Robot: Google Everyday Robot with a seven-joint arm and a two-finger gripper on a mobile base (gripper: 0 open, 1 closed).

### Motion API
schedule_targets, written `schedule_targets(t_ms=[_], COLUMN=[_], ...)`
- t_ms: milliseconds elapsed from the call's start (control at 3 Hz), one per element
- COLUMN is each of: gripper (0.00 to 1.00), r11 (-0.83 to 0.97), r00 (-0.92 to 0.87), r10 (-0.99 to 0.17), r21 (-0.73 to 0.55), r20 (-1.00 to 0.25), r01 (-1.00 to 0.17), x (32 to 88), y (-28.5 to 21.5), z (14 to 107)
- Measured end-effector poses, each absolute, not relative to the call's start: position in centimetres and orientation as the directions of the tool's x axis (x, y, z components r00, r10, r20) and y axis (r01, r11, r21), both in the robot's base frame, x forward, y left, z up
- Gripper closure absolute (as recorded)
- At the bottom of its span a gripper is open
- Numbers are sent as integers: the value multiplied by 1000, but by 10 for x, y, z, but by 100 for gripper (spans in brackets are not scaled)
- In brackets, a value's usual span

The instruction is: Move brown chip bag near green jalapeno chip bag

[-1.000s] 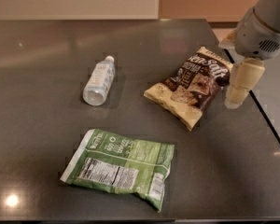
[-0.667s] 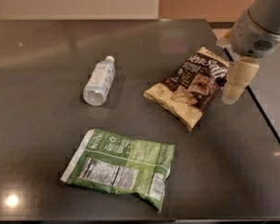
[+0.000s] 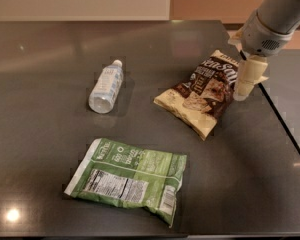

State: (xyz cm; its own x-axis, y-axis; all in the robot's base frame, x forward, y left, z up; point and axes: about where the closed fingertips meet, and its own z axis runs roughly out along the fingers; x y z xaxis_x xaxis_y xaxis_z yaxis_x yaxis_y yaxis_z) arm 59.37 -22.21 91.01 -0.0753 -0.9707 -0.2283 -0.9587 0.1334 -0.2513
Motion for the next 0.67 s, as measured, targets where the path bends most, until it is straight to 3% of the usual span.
schedule_targets(t_ms=[667], gripper=[0], r11=[154], r00=[-103], r10=[-967], r21=[-213], r20=[-232], r01=[-965], x=[624], y=[-231], z=[880])
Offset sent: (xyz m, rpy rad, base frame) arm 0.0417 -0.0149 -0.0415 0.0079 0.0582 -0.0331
